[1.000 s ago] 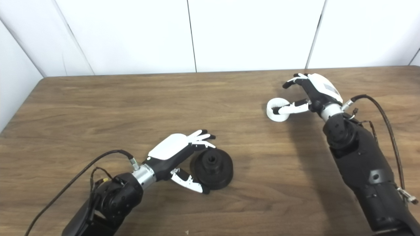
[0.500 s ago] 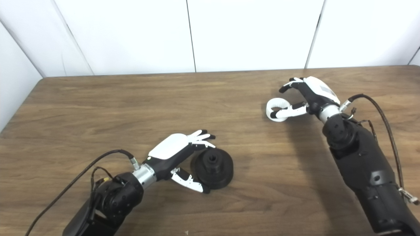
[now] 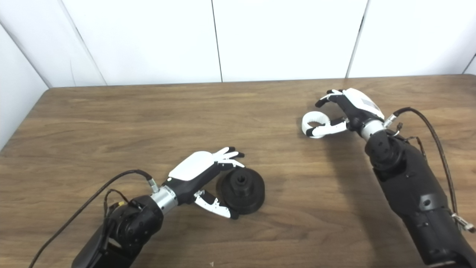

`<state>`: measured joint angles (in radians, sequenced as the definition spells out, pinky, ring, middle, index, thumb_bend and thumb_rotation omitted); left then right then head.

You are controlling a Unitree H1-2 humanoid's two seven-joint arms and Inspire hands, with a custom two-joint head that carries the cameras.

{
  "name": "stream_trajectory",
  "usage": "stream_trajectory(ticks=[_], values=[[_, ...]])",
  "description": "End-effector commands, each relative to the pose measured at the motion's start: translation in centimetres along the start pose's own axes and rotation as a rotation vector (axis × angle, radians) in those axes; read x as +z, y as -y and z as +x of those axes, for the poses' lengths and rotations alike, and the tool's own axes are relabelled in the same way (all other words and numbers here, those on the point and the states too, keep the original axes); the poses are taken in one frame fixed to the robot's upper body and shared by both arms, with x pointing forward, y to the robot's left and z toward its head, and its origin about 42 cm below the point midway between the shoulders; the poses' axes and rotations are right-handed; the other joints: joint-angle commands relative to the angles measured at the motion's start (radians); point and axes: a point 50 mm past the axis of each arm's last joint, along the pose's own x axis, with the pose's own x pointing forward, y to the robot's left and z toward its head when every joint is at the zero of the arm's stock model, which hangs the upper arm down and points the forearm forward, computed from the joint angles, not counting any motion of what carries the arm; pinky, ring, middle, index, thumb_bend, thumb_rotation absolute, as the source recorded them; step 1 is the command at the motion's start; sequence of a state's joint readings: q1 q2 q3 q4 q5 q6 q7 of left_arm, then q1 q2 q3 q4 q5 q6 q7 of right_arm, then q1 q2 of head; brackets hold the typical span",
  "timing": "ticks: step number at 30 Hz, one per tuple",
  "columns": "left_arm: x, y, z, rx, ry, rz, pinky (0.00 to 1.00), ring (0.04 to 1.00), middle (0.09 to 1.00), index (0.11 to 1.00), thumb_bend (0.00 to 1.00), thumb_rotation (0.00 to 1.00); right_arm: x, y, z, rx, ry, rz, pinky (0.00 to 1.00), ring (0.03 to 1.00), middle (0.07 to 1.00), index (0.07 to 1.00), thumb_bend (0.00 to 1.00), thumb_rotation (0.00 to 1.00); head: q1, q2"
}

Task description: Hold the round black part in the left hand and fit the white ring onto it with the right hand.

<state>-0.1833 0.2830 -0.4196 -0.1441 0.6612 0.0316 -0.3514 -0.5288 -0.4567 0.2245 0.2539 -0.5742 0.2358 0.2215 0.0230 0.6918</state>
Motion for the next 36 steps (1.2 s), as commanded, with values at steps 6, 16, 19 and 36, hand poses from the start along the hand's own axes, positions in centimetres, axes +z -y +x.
stream_trajectory(ticks=[6, 16, 19, 36], values=[[-0.8, 0.5, 0.1, -0.037, -0.052, 0.001, 0.92, 1.000, 0.948, 0.665, 0.71, 0.29, 1.1, 2.2, 0.7, -0.050, 0.047, -0.038, 1.00, 1.000, 0.937, 0.738, 0.90, 0.39, 0.005, 0.003], [-0.5, 0.4, 0.1, -0.033, -0.057, -0.002, 0.93, 1.000, 0.952, 0.666, 0.71, 0.29, 0.9, 1.6, 0.8, -0.034, 0.039, -0.047, 1.00, 1.000, 0.943, 0.737, 0.89, 0.37, 0.008, 0.004], [-0.5, 0.4, 0.1, -0.033, -0.063, -0.007, 0.93, 1.000, 0.953, 0.667, 0.71, 0.28, 0.9, 1.6, 0.9, -0.032, 0.039, -0.053, 1.00, 1.000, 0.942, 0.738, 0.89, 0.37, 0.008, 0.002], [-0.5, 0.5, 0.1, -0.021, -0.061, -0.011, 0.92, 1.000, 0.951, 0.664, 0.72, 0.29, 1.2, 1.3, 1.4, -0.047, 0.064, -0.046, 1.00, 1.000, 0.925, 0.693, 0.86, 0.37, 0.013, -0.004]])
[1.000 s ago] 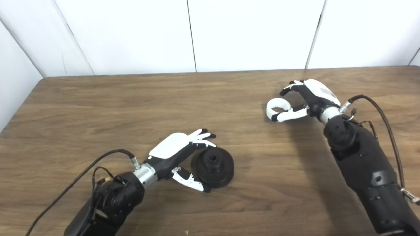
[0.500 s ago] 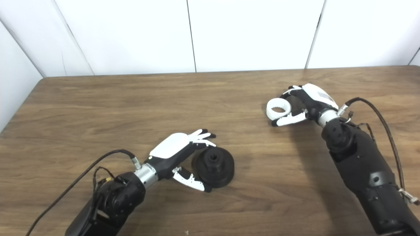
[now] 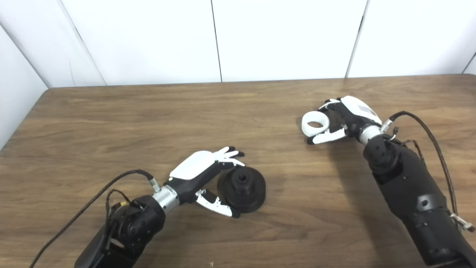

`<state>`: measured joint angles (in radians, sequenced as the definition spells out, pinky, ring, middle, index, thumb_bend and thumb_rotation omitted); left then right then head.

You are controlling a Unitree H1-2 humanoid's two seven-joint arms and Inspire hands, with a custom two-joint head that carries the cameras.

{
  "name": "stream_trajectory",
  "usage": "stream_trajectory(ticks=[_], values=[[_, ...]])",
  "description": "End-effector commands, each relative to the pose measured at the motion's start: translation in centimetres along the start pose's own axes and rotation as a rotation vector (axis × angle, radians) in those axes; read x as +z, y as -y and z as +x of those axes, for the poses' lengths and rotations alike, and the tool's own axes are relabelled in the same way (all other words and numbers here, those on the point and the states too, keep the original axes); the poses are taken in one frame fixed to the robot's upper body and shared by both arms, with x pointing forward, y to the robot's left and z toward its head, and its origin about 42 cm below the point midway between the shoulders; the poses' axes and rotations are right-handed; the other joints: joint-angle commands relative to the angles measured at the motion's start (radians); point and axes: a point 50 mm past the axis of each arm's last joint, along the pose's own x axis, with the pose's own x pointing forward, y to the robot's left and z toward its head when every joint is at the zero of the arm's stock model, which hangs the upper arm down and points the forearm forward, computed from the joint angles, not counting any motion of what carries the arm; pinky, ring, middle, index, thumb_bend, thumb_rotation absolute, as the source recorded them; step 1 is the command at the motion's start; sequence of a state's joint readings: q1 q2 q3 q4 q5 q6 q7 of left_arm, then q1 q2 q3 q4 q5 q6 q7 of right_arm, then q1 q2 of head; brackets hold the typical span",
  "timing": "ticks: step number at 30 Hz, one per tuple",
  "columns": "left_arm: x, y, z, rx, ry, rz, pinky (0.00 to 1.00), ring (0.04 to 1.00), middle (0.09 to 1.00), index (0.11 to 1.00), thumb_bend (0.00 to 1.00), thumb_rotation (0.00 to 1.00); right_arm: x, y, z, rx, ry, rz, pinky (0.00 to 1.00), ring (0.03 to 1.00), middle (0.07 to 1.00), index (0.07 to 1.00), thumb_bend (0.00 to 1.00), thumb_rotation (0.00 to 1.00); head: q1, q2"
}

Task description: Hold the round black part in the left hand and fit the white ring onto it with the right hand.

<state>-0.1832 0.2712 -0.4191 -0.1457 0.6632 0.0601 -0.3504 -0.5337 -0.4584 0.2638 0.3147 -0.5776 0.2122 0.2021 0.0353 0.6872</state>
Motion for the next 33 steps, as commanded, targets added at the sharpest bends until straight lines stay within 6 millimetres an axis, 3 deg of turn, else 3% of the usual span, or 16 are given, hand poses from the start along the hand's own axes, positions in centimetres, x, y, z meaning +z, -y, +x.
stream_trajectory(ticks=[1, 33], values=[[-0.66, 0.45, -0.10, -0.027, -0.041, 0.007, 0.93, 1.000, 0.950, 0.663, 0.72, 0.29, 1.83, 2.77, 0.80, -0.087, 0.074, -0.016, 1.00, 1.000, 0.925, 0.689, 0.86, 0.36, 0.001, 0.000], [-0.74, 0.72, -0.37, -0.034, -0.050, 0.002, 0.93, 1.000, 0.954, 0.666, 0.72, 0.30, 1.58, 2.42, 0.83, -0.149, 0.101, 0.037, 0.98, 0.984, 0.896, 0.603, 0.78, 0.32, 0.009, 0.009]])
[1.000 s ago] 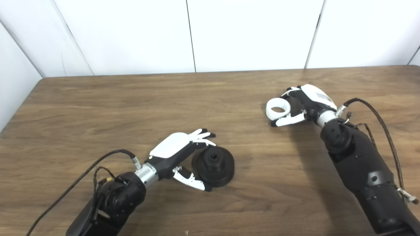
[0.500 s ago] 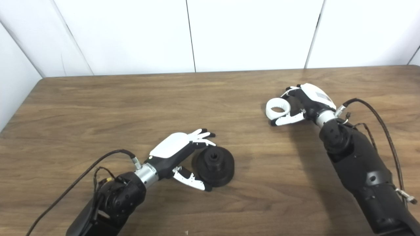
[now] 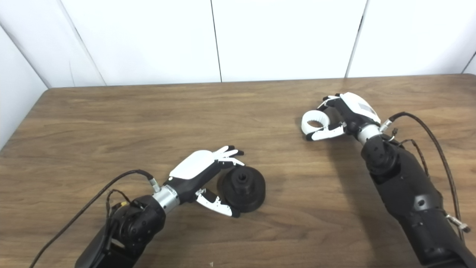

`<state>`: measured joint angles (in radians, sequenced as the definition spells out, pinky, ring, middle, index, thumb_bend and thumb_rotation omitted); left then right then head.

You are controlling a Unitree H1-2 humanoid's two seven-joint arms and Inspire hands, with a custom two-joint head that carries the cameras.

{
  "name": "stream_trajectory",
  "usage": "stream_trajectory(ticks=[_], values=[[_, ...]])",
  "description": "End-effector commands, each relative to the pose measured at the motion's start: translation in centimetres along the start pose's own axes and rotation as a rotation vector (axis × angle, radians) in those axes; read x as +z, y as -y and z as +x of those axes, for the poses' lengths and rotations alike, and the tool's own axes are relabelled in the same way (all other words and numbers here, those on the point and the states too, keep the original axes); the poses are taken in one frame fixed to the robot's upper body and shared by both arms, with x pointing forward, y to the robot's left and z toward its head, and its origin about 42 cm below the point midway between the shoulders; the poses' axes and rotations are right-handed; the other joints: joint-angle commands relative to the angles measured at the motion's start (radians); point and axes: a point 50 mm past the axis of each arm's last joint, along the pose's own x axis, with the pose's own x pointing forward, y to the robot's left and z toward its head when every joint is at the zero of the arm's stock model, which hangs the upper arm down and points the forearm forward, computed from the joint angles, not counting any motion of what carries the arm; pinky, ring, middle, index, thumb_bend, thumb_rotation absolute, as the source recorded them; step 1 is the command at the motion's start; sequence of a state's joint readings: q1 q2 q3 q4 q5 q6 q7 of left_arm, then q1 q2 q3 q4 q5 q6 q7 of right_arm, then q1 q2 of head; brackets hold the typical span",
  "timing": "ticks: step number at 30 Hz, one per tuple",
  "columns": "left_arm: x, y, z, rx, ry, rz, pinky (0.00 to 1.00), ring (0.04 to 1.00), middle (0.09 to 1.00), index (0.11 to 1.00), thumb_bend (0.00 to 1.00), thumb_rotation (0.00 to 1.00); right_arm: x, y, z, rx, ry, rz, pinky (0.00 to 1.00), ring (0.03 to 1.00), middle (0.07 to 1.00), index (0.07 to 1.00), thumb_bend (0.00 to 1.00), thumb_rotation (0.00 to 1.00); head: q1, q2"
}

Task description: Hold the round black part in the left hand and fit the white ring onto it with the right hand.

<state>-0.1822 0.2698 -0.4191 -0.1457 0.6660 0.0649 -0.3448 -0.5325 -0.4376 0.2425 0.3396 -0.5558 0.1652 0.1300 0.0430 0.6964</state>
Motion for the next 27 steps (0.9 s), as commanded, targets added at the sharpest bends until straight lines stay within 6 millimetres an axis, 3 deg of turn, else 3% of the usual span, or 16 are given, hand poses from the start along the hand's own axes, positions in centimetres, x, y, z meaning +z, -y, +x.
stream_trajectory(ticks=[1, 14, 16, 18, 27], values=[[-0.8, 0.7, -0.4, -0.040, -0.045, 0.003, 0.94, 1.000, 0.953, 0.665, 0.72, 0.30, 1.5, 2.5, 0.8, -0.084, 0.073, -0.003, 0.98, 0.985, 0.898, 0.603, 0.78, 0.32, 0.001, 0.000], [-0.6, 0.8, -0.5, -0.041, -0.048, 0.002, 0.94, 1.000, 0.951, 0.663, 0.72, 0.28, 1.4, 2.5, 0.5, -0.095, 0.078, 0.009, 0.97, 0.982, 0.891, 0.585, 0.77, 0.28, 0.001, 0.007], [-0.6, 0.9, -0.5, -0.041, -0.046, 0.003, 0.93, 1.000, 0.951, 0.662, 0.72, 0.28, 1.4, 2.6, 0.5, -0.096, 0.076, 0.013, 0.97, 0.983, 0.891, 0.523, 0.60, 0.20, 0.002, 0.007], [-0.6, 0.9, -0.5, -0.042, -0.045, 0.001, 0.94, 1.000, 0.951, 0.663, 0.72, 0.28, 1.4, 2.7, 0.4, -0.096, 0.076, 0.015, 0.96, 0.981, 0.889, 0.500, 0.54, 0.17, 0.002, 0.008], [-0.6, 0.9, -0.5, -0.046, -0.051, 0.003, 0.93, 1.000, 0.951, 0.662, 0.72, 0.29, 2.7, 3.5, -1.0, -0.093, 0.117, 0.023, 0.93, 0.982, 0.882, 0.492, 0.52, 0.16, 0.001, 0.012]])
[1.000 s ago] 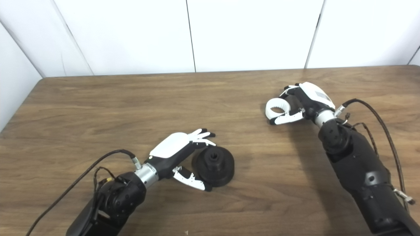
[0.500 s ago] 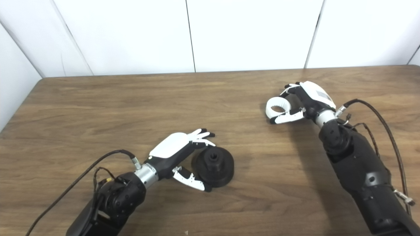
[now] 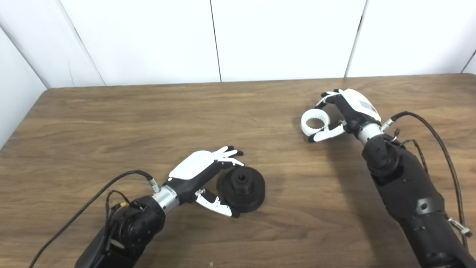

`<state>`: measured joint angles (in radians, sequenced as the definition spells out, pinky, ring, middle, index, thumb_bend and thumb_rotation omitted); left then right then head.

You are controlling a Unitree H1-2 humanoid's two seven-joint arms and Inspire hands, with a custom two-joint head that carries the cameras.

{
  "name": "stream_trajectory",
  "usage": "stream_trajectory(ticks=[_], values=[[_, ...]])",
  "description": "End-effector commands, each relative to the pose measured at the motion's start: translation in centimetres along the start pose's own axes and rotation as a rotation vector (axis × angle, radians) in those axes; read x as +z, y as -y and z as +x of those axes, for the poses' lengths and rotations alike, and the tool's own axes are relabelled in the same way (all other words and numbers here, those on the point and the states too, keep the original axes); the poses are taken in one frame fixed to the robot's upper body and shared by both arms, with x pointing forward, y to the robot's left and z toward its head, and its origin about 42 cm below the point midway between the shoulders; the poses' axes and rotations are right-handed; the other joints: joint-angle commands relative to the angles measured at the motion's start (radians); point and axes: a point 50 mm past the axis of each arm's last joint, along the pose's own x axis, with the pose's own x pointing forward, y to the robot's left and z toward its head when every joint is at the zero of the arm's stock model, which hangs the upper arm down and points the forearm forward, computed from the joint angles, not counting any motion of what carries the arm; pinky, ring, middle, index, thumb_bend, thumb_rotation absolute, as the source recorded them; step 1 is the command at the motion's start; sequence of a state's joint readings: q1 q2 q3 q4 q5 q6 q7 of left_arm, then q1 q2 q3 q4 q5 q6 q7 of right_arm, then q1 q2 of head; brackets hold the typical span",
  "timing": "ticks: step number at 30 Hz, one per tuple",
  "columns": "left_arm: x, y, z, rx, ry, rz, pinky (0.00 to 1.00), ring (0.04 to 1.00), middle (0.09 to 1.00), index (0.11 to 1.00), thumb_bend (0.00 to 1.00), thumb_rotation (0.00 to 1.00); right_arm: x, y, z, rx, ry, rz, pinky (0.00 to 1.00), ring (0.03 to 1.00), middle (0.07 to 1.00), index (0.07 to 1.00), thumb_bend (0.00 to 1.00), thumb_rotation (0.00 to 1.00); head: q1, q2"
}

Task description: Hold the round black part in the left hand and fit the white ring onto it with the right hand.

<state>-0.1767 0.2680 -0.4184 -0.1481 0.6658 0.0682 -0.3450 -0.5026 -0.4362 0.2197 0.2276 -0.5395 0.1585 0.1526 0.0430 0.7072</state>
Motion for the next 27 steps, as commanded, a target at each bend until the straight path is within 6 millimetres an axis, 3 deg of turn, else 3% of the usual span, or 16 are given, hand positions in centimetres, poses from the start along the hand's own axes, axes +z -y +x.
stream_trajectory(ticks=[1, 15, 27], values=[[-0.7, 0.8, -0.4, -0.045, -0.047, 0.008, 0.93, 1.000, 0.950, 0.662, 0.72, 0.29, 1.4, 2.7, 0.1, -0.064, 0.046, 0.001, 0.93, 0.986, 0.884, 0.492, 0.52, 0.16, 0.000, 0.001], [-0.7, 1.0, -0.4, -0.049, -0.050, 0.003, 0.95, 1.000, 0.950, 0.664, 0.72, 0.27, 3.4, 3.9, -2.6, -0.078, 0.115, 0.077, 0.91, 0.988, 0.884, 0.490, 0.52, 0.16, 0.002, 0.005], [-0.6, 0.9, -0.5, -0.052, -0.057, 0.002, 0.95, 1.000, 0.953, 0.667, 0.72, 0.28, 6.6, 4.3, -6.4, -0.044, 0.189, 0.144, 0.95, 0.975, 0.880, 0.490, 0.52, 0.16, 0.001, 0.012]])
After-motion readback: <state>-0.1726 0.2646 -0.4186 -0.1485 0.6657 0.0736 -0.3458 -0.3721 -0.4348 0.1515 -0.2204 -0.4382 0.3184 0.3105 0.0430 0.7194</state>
